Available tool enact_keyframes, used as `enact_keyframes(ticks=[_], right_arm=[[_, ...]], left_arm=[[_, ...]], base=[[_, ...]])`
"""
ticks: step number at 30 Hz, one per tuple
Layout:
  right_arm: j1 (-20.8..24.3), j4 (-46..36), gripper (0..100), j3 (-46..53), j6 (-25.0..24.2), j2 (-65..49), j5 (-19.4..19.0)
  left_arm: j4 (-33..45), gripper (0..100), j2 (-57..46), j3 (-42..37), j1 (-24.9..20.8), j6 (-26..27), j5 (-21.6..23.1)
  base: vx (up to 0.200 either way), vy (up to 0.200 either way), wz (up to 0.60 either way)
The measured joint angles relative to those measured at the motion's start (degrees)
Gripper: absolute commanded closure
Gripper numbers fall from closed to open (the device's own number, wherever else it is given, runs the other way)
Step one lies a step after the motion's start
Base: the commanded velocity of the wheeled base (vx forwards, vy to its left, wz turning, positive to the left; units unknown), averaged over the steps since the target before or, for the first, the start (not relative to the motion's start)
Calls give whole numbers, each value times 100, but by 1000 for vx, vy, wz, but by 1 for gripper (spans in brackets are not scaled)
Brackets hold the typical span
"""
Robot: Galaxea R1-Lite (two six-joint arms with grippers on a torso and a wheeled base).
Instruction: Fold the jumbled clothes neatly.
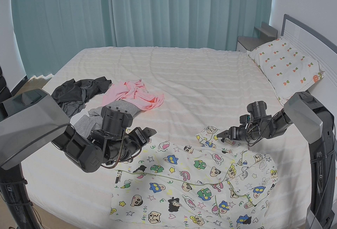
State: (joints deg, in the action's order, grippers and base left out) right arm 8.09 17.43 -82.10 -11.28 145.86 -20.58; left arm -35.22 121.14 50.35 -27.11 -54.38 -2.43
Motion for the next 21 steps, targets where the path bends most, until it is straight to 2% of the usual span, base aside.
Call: enact_keyframes(ticks=[2,3,21], right_arm=[[22,-61,0,-80,12,65,-2],[26,-79,100,-108,15,91,0],[-176,-145,100,-583,-95,265,6]], left_arm=[[-2,0,0,-5,-4,0,0],[-2,0,2,-5,-4,0,0],[-9,0,33,-27,-4,-9,-2]], base=[[0,0,0],[0,0,0],[0,0,0]])
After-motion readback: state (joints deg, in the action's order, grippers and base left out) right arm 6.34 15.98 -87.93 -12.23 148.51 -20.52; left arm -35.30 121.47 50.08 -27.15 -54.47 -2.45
